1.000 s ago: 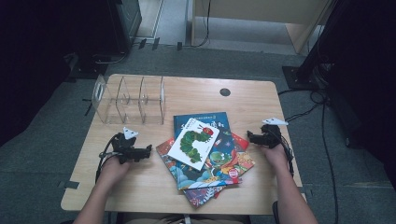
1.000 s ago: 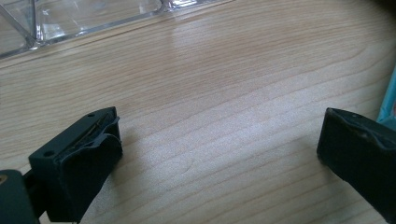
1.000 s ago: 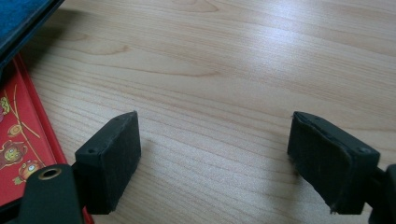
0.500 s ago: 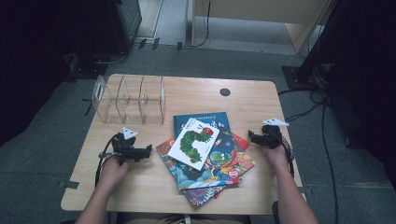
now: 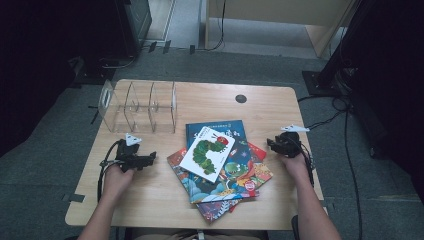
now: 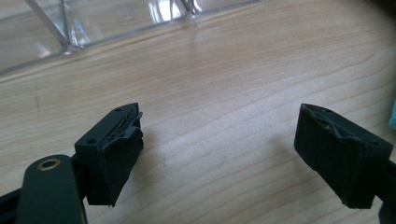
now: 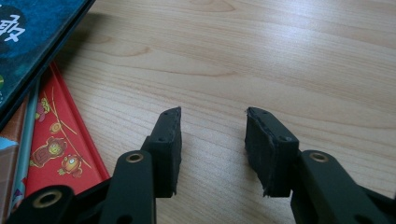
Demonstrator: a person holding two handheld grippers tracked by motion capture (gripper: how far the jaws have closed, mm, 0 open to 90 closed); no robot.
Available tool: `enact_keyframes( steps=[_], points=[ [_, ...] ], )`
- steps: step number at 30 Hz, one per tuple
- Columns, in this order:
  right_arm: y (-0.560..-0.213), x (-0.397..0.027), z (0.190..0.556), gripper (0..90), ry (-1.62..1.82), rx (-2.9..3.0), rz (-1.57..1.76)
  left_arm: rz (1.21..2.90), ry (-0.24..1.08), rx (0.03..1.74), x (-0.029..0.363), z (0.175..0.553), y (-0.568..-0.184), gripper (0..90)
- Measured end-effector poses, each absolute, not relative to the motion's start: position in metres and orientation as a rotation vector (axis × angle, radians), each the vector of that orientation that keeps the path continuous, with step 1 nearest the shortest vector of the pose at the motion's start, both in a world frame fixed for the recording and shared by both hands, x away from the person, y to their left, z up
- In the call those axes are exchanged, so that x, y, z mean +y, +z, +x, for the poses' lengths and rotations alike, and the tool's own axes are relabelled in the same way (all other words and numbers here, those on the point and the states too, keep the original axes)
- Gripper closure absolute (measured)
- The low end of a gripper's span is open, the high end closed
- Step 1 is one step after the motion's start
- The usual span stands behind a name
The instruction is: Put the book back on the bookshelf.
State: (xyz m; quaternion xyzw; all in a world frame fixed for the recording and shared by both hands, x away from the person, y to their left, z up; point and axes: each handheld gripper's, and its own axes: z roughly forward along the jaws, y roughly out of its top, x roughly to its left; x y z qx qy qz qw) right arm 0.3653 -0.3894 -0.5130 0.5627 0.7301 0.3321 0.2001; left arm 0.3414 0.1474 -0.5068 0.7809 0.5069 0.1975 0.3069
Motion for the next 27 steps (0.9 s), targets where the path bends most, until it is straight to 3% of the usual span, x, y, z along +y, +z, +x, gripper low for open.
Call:
enact_keyframes(
  steps=[10,19,27],
  points=[
    [-0.502,-0.389,0.361,63.0,1.003,1.996,1.544,2.113,0.419,1.318,0.141,0.341,-0.498,13.0],
    [-0.492,-0.384,0.358,55.9,1.016,2.032,1.535,2.085,0.288,1.248,0.138,0.34,-0.491,13.1],
    [-0.483,-0.383,0.352,55.5,1.059,2.024,1.539,2.125,0.284,1.223,0.129,0.34,-0.485,14.5]
  ],
)
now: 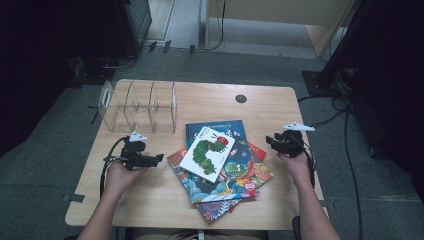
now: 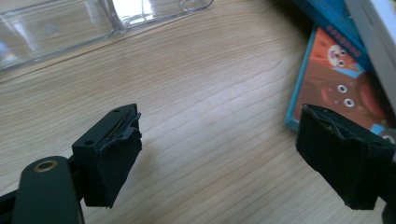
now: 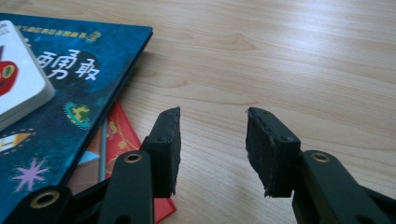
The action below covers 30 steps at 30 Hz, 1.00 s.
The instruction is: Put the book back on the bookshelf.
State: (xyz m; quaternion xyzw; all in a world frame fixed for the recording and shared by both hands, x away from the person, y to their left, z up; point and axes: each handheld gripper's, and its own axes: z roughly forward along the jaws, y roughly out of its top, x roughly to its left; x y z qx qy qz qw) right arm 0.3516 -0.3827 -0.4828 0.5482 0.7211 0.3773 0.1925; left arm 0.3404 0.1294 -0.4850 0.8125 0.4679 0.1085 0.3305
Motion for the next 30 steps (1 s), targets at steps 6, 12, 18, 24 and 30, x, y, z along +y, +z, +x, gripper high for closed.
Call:
enact_keyframes(
  steps=[6,12,18,24,30],
  points=[
    [-0.478,-0.378,0.345,55.8,1.071,2.031,1.512,2.123,0.261,1.203,0.12,0.341,-0.478,15.1],
    [-0.473,-0.374,0.34,58.0,1.098,2.037,1.499,2.118,0.233,1.193,0.114,0.342,-0.475,15.6],
    [-0.47,-0.37,0.335,60.3,1.123,2.045,1.496,2.11,0.223,1.18,0.109,0.343,-0.472,16.2],
    [-0.467,-0.365,0.331,61.5,1.158,2.051,1.457,2.098,0.211,1.149,0.102,0.342,-0.468,19.4],
    [-0.463,-0.356,0.326,60.5,1.191,2.08,1.43,2.089,0.202,1.115,0.097,0.343,-0.464,22.3]
  ],
)
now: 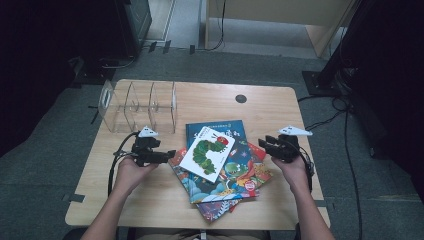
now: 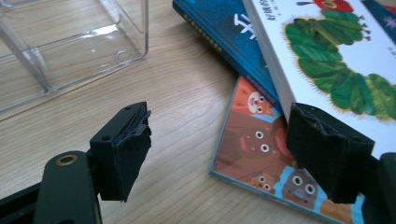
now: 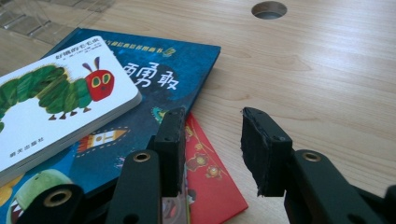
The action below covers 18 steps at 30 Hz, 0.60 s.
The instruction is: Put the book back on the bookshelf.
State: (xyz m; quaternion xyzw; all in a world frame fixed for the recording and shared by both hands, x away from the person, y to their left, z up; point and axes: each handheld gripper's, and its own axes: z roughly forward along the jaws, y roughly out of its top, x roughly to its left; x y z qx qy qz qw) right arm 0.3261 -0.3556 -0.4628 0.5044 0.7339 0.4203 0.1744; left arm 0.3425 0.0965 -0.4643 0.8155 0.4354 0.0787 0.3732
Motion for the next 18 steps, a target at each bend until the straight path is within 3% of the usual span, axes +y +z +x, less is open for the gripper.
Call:
enact_keyframes(
  steps=[4,12,18],
  points=[
    [-0.462,-0.35,0.324,60.1,1.194,2.104,1.421,2.089,0.19,1.106,0.093,0.343,-0.462,21.7],
    [-0.46,-0.335,0.321,71.2,1.198,2.147,1.372,2.081,0.12,1.076,0.087,0.345,-0.456,16.2],
    [-0.459,-0.326,0.318,78.6,1.213,2.161,1.328,2.091,0.11,1.066,0.083,0.346,-0.454,17.4]
  ],
)
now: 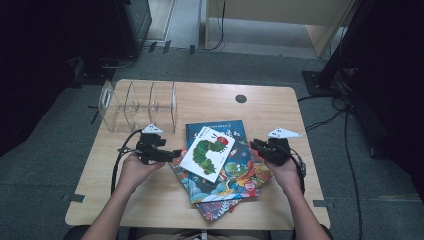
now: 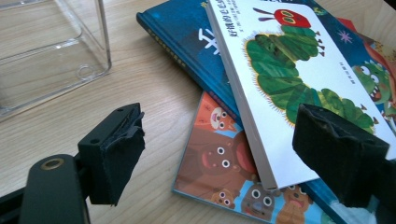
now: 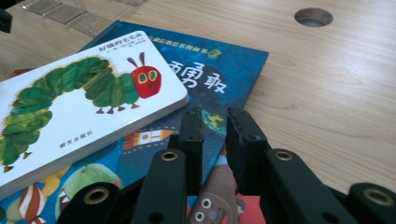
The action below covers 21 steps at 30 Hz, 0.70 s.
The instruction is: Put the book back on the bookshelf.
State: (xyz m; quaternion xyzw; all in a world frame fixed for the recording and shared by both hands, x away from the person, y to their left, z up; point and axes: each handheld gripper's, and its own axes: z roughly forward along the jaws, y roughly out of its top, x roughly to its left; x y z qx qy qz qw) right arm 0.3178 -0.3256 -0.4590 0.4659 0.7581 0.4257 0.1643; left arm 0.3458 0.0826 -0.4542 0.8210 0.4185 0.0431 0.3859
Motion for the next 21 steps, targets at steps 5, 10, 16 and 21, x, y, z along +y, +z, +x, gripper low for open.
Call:
enact_keyframes(
  steps=[5,10,16,21],
  points=[
    [-0.461,-0.316,0.317,88.7,1.237,2.178,1.312,2.103,0.102,1.055,0.076,0.346,-0.457,21.4],
    [-0.466,-0.309,0.319,90.0,1.218,2.186,1.286,2.128,0.089,1.033,0.071,0.347,-0.46,24.7],
    [-0.472,-0.304,0.322,90.0,1.222,2.195,1.296,2.159,0.077,1.024,0.068,0.349,-0.465,25.5],
    [-0.478,-0.295,0.327,90.0,1.204,2.218,1.278,2.156,0.068,1.033,0.065,0.353,-0.467,26.1]
  ],
)
